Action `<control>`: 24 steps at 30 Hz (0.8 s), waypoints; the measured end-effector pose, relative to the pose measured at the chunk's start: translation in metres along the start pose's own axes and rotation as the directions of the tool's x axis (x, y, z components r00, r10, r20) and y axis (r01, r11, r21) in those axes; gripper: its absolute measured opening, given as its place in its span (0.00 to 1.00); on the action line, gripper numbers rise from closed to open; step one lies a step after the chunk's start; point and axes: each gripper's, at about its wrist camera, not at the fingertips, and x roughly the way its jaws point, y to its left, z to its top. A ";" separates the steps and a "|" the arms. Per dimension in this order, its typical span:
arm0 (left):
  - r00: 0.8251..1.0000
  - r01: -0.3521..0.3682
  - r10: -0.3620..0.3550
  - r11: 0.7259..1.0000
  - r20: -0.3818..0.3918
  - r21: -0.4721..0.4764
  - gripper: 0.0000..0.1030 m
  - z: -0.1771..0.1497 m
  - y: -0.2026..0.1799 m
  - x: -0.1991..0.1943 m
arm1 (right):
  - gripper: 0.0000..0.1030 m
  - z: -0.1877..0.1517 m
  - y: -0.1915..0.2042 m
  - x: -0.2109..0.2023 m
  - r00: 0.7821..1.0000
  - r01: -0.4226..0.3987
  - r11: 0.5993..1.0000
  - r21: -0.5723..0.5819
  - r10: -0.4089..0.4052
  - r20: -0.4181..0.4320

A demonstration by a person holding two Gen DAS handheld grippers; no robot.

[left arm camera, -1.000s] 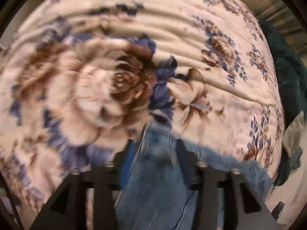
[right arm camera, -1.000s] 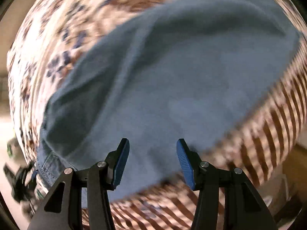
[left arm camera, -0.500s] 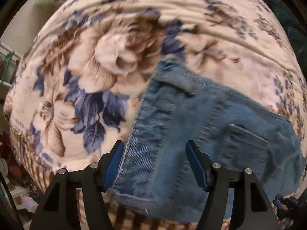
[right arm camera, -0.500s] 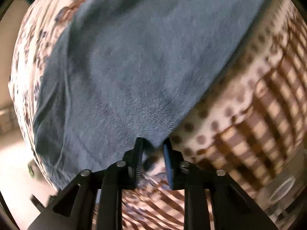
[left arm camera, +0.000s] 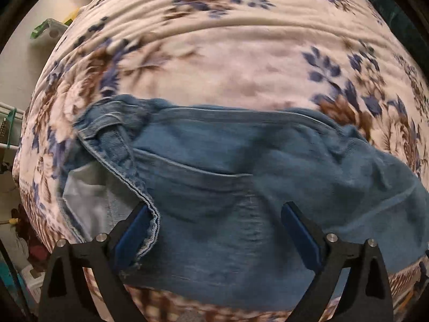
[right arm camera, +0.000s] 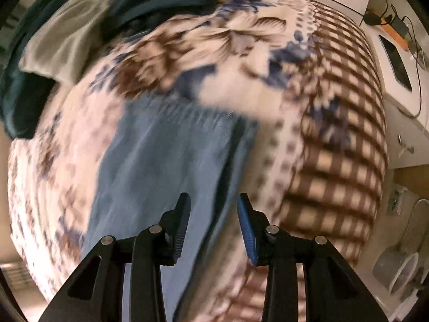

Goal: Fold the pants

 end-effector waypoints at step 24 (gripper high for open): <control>0.966 -0.134 0.121 0.990 0.229 0.043 0.96 -0.013 -0.084 -0.082 | 0.36 0.024 0.046 0.050 0.988 0.141 0.981 -0.136 -0.132 0.073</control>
